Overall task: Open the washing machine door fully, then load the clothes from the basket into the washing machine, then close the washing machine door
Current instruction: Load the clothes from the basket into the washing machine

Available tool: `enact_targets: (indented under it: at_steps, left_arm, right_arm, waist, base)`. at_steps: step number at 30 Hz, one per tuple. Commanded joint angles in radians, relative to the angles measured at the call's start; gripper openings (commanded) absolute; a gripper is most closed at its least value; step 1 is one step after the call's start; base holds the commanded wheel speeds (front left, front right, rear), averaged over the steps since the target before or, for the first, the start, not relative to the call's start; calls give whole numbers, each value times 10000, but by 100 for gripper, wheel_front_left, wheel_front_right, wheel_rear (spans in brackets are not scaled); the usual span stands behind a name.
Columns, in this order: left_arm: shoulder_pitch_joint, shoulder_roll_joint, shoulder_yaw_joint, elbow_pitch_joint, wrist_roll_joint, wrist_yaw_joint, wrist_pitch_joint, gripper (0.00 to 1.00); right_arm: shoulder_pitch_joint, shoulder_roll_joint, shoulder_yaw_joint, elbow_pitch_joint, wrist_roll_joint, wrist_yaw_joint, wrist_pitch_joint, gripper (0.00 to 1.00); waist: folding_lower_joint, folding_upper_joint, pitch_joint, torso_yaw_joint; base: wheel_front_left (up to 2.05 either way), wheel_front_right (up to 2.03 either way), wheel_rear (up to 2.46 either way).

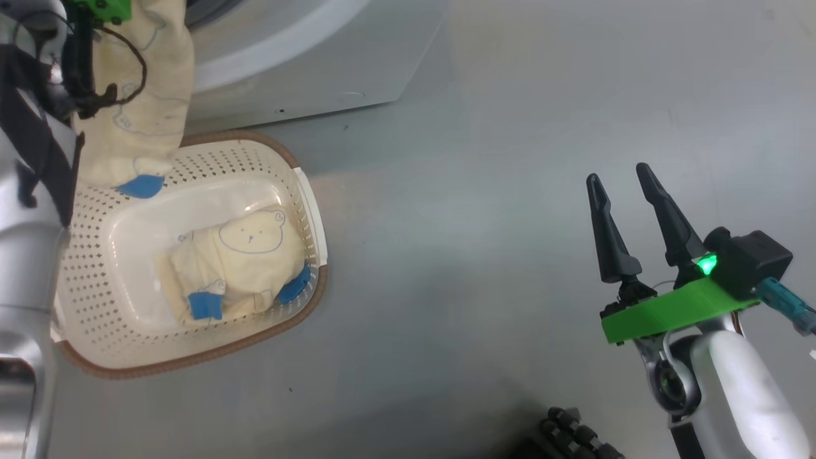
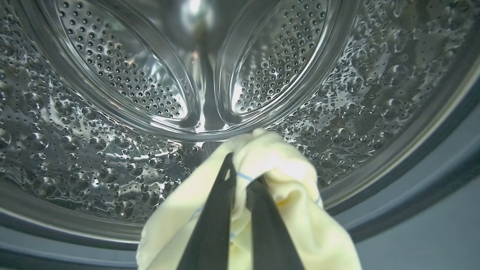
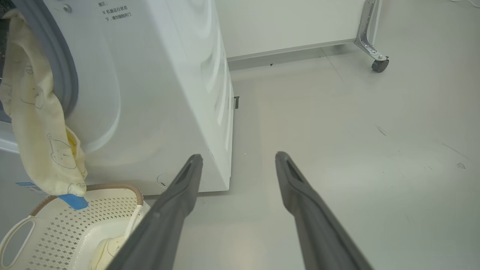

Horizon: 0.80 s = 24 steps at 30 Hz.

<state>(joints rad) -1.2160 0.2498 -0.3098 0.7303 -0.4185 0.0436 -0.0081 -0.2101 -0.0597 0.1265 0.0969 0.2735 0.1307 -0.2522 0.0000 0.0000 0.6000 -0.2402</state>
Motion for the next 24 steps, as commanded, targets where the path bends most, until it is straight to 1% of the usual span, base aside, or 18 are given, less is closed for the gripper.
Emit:
enact_targets:
  at_steps: [1, 4, 9, 12, 16, 19, 24]
  left_arm:
    - [-660, 453, 209, -202, 60, -21, 82, 0]
    - [-1124, 563, 212, 29, 84, -39, 154, 0]
    - [-1560, 770, 135, 557, 131, -234, 114, 0]
    - [-1954, 803, -35, 763, 257, -308, 256, 0]
    - [-2209, 788, -155, 972, 335, -355, 222, 0]
    - [-2503, 816, -189, 1117, 396, -324, 40, 0]
    - [-2970, 972, -396, 1272, 750, -283, -791, 0]
  right_arm:
    - [116, 0, 203, -291, 50, 0, -94, 100]
    - [33, 23, 279, -337, 85, 0, -94, 100]
    - [157, 50, 343, -357, 74, 0, -94, 100]
    - [142, 61, 350, -428, 69, 0, -94, 100]
    - [192, 71, 391, -430, 80, 0, -95, 100]
    - [196, 79, 474, -466, 96, 0, -95, 100]
    - [235, 89, 592, -497, 160, 0, -95, 100]
  waist:
    - [0, 0, 247, -60]
    - [0, 0, 610, -111]
    - [0, 0, 902, -130]
    - [0, 0, 1245, -137]
    - [0, 0, 1416, -133]
    - [0, 0, 1591, -192]
    - [0, 0, 1717, -307]
  base:
    - [0, 0, 0]
    - [0, 0, 0]
    - [0, 0, 0]
    - [0, 0, 0]
    - [0, 0, 0]
    - [0, 0, 0]
    - [0, 0, 0]
